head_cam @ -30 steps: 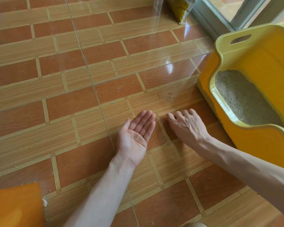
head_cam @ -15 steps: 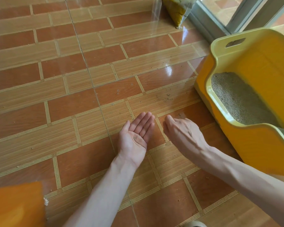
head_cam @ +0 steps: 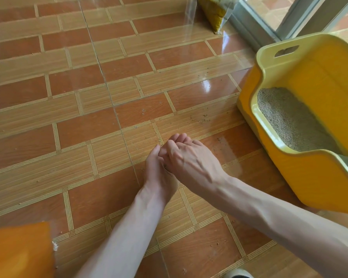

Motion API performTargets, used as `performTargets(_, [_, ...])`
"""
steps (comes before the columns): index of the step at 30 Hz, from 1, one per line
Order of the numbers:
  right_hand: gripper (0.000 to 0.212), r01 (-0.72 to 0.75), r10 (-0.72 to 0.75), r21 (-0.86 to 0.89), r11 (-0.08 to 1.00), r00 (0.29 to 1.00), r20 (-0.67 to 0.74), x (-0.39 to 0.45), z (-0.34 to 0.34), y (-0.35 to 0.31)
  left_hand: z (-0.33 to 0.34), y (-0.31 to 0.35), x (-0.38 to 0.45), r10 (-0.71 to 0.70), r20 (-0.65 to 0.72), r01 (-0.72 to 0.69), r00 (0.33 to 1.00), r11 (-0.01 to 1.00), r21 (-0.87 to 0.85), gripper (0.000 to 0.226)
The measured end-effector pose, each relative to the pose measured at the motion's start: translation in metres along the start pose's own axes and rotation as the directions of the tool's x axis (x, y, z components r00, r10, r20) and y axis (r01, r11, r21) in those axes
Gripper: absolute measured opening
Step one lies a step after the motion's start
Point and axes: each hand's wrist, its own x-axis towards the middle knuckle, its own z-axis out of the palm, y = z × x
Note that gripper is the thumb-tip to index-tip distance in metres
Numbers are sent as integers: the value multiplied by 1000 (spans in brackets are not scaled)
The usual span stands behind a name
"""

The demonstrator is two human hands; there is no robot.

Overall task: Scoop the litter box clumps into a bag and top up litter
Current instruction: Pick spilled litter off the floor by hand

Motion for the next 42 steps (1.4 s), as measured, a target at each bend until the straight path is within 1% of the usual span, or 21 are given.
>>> performTargets(2, [26, -7, 7, 14, 1000, 1000, 6, -4, -3, 3, 0, 0, -1, 1, 9, -1, 1000, 1000, -15, 54])
performTargets(5, [21, -27, 27, 70, 997, 1000, 3, -17, -7, 14, -1, 2, -2, 0, 17, 1, 1000, 1000, -17, 52])
performTargets(7, [22, -95, 98, 109, 989, 995, -27, -30, -5, 28, -2, 2, -4, 19, 8, -19, 1000, 1000, -1, 51])
performTargets(9, [27, -195, 204, 120, 973, 977, -69, -41, 0, 48, -1, 3, -7, 33, 7, -33, 999, 999, -15, 50])
performTargets(11, [27, -287, 291, 59, 956, 954, -76, -48, 7, 74, -1, 3, -7, 35, 16, -35, 999, 999, -29, 51])
performTargets(13, [27, -320, 317, -57, 946, 947, -53, -50, 12, 103, -1, 3, -7, 26, 24, -25, 999, 999, -37, 53])
performTargets(17, [28, -277, 295, -295, 914, 955, 16, -37, 15, 141, -1, 1, -6, 16, 22, -15, 1000, 999, -42, 54])
performTargets(20, [31, -222, 263, -372, 902, 963, 63, -26, 19, 150, -1, 0, -5, 11, 27, -10, 1000, 999, -42, 53])
performTargets(25, [31, -96, 136, -333, 938, 986, 99, -29, 27, 151, -1, 1, -6, 13, 21, -12, 1000, 999, -42, 53])
performTargets(28, [40, 11, 25, -349, 937, 995, 99, -35, 30, 149, -1, 1, -6, 19, 13, -18, 1000, 999, -41, 53])
performTargets(30, [46, 67, -33, -328, 942, 994, 108, -41, 30, 146, -1, 1, -6, 22, 11, -21, 1000, 999, -40, 53])
performTargets(34, [51, 143, -100, -300, 943, 983, 152, -55, 32, 134, -1, 1, -8, 27, 7, -27, 1000, 999, -31, 53])
performTargets(36, [48, 147, -99, -303, 941, 981, 169, -61, 35, 130, -1, 1, -8, 30, 9, -30, 1000, 999, -25, 52])
performTargets(37, [43, 148, -99, -302, 942, 981, 170, -64, 35, 127, -1, 1, -9, 31, 9, -31, 999, 999, -24, 52])
performTargets(40, [17, 181, -145, -295, 938, 980, 138, -71, 38, 119, 0, 0, -10, 32, 11, -31, 999, 999, -23, 53])
performTargets(42, [23, 192, -153, -288, 938, 977, 151, -75, 37, 115, 0, 0, -10, 33, 14, -33, 999, 999, -22, 53])
